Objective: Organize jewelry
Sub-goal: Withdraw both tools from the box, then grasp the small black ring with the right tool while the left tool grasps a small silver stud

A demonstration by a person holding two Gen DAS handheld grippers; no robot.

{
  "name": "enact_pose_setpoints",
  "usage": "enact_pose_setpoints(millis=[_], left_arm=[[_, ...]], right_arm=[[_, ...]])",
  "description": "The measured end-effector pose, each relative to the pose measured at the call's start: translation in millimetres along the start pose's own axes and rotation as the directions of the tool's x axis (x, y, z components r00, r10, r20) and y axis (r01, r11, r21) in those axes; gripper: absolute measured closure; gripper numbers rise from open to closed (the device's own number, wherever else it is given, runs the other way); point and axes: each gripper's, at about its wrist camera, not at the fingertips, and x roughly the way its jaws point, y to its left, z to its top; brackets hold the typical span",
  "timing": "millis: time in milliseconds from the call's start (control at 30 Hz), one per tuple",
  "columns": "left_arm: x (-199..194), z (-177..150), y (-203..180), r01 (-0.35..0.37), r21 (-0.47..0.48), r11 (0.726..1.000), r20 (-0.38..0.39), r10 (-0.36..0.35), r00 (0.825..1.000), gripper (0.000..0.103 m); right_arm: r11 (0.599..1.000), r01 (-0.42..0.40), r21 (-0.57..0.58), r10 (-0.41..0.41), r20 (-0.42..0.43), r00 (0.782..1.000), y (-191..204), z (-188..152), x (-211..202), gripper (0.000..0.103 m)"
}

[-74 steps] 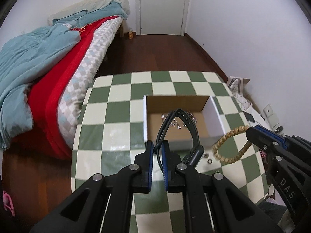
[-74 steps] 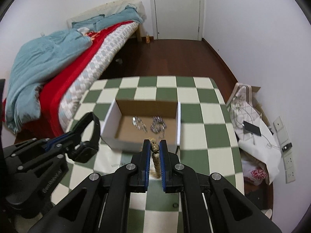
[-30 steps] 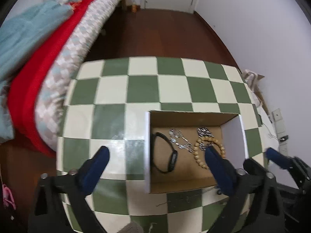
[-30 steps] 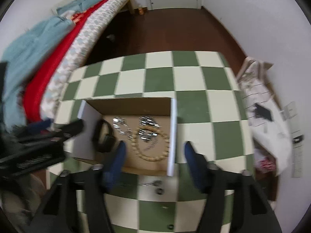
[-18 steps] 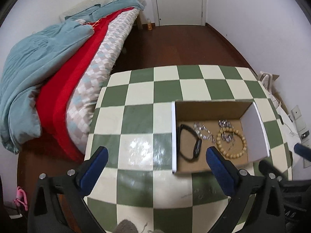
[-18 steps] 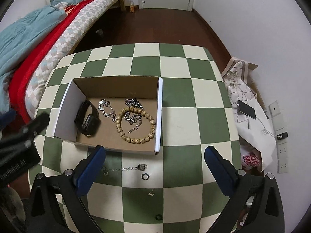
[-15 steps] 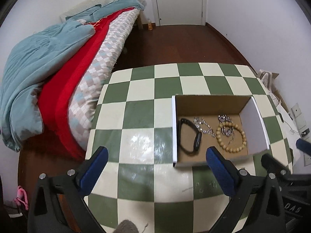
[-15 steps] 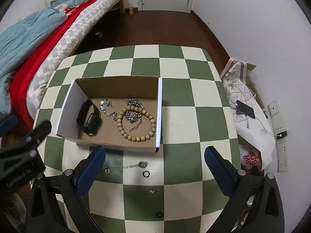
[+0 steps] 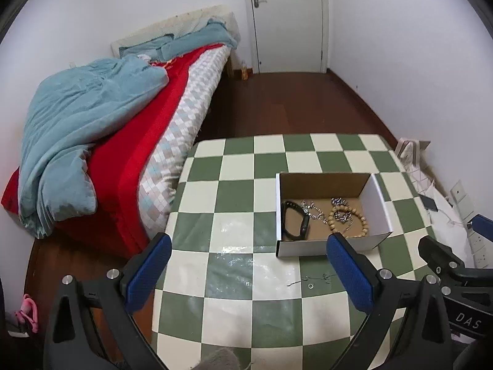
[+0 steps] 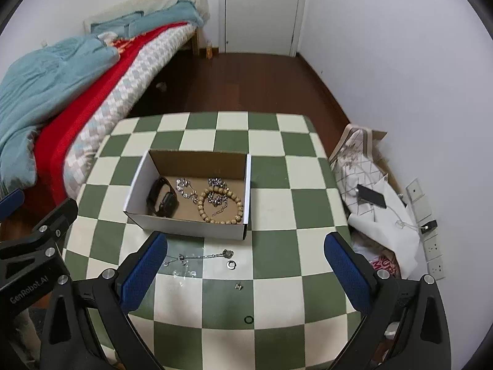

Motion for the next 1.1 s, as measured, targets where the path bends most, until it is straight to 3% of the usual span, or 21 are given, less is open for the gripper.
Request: enact_pose_setpoints(millis=[500, 600, 700, 767, 800, 867, 967, 1100], left_arm=[[-63, -20, 7, 0.015, -0.037, 0.999, 0.106, -0.011, 0.994, 0.0], [-59, -33, 8, -0.016, -0.045, 0.999, 0.109, 0.021, 0.994, 0.0], [-36, -51, 8, -0.082, -0.028, 0.996, 0.053, 0.083, 0.995, 0.0], [-18, -64, 5, -0.128, -0.002, 0.992, 0.026, 0.128, 0.991, 0.0], [-9, -71, 4, -0.156, 0.014, 0.988, 0.012, 0.156, 0.988, 0.0], [6, -83, 2, -0.194, 0.04, 0.98, -0.012, 0.195, 0.981, 0.0], [26, -100, 1, -0.226, 0.068, 0.972, -0.043, 0.23, 0.972, 0.0], [48, -112, -3, -0.242, 0.088, 0.966, -0.083, 0.249, 0.965, 0.0]], right_arm=[[0.999, -0.031, 0.026, 0.029, 0.085, 0.996, -11, -26, -67, 0.0], [0.998, -0.043, 0.042, 0.041, 0.046, 0.998, -18, -43, -53, 0.0], [0.997, -0.038, 0.067, 0.04, -0.033, 0.999, -24, -67, -18, 0.001], [0.996, -0.044, 0.077, 0.05, -0.083, 0.995, -27, -87, 8, 0.013], [0.996, -0.04, 0.085, 0.049, -0.105, 0.993, -28, -98, 22, 0.025], [0.992, -0.048, 0.119, 0.066, -0.151, 0.986, -33, -119, 49, 0.03], [0.979, -0.068, 0.194, 0.101, -0.164, 0.981, -42, -148, 80, 0.03], [0.975, -0.07, 0.212, 0.1, -0.131, 0.986, -41, -167, 98, 0.034]])
